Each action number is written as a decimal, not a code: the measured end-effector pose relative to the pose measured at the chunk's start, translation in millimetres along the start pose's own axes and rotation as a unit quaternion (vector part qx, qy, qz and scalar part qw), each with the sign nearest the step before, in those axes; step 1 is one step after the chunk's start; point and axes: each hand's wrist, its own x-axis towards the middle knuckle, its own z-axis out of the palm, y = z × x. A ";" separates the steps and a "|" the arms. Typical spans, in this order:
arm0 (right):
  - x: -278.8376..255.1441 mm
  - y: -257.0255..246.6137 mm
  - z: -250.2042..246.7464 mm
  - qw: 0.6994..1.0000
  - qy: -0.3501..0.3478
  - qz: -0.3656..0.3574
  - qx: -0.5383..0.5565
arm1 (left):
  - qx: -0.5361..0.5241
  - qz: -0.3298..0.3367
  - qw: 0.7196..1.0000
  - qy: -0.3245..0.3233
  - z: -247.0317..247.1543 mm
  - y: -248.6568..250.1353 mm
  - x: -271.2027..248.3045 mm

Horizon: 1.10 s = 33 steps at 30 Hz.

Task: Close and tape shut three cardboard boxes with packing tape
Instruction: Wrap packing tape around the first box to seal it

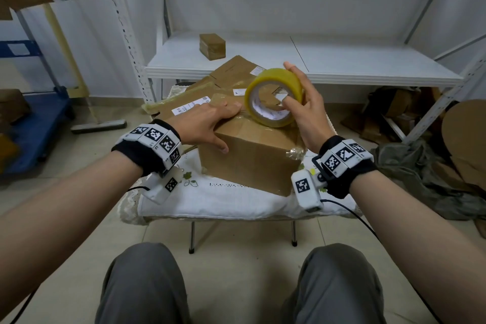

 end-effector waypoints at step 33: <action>7.3 13.0 6.1 0.997 -0.008 0.068 -0.023 | -0.027 0.002 0.999 -0.026 7.4 0.9 2.9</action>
